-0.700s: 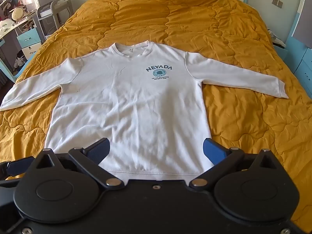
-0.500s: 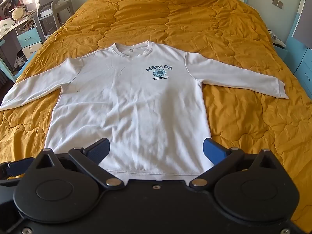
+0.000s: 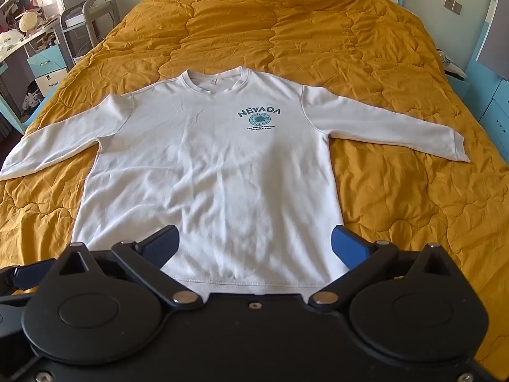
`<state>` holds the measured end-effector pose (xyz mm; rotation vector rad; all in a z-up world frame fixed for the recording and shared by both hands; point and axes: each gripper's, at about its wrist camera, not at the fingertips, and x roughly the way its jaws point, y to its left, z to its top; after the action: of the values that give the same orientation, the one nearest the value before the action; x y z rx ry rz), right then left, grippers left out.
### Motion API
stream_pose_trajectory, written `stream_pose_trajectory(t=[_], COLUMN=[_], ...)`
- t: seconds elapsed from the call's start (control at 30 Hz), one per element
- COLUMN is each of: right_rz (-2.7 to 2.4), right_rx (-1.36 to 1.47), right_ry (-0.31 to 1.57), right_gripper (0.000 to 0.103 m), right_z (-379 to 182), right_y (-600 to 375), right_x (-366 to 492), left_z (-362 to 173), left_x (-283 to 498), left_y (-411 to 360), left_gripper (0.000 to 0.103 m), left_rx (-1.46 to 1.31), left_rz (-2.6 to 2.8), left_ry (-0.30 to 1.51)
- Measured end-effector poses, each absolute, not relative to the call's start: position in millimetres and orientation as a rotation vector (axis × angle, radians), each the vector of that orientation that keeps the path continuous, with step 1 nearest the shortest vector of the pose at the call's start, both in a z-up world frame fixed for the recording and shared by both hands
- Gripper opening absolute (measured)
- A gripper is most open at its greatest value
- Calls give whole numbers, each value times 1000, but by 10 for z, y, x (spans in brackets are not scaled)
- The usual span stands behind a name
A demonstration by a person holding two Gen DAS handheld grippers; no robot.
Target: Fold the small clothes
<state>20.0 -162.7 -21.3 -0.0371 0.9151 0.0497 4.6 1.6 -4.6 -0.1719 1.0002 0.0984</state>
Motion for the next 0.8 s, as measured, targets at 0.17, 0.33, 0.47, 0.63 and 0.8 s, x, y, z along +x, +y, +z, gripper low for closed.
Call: stream_pose_trajectory(t=[0.17, 0.33, 0.47, 0.63, 0.8], right_rz=[50, 51, 50, 49, 50], right_rx=[-38, -38, -38, -37, -39], right_ry=[916, 915, 916, 916, 912], right_gripper=[103, 103, 103, 103, 103], right_z=[-211, -209, -208, -203, -198], right_y=[-1628, -1630, -1632, -1628, -1640], right_x=[200, 202, 203, 205, 195], left_z=[-44, -44, -48, -56, -51], left_x=[35, 27, 24, 31, 24], left_y=[32, 32, 28, 29, 25], left_gripper=[72, 72, 72, 72, 72], left_rx=[-178, -178, -180, -187, -184], left_rz=[104, 102, 103, 100, 101], left_ry=[1001, 1001, 1003, 1008, 1006])
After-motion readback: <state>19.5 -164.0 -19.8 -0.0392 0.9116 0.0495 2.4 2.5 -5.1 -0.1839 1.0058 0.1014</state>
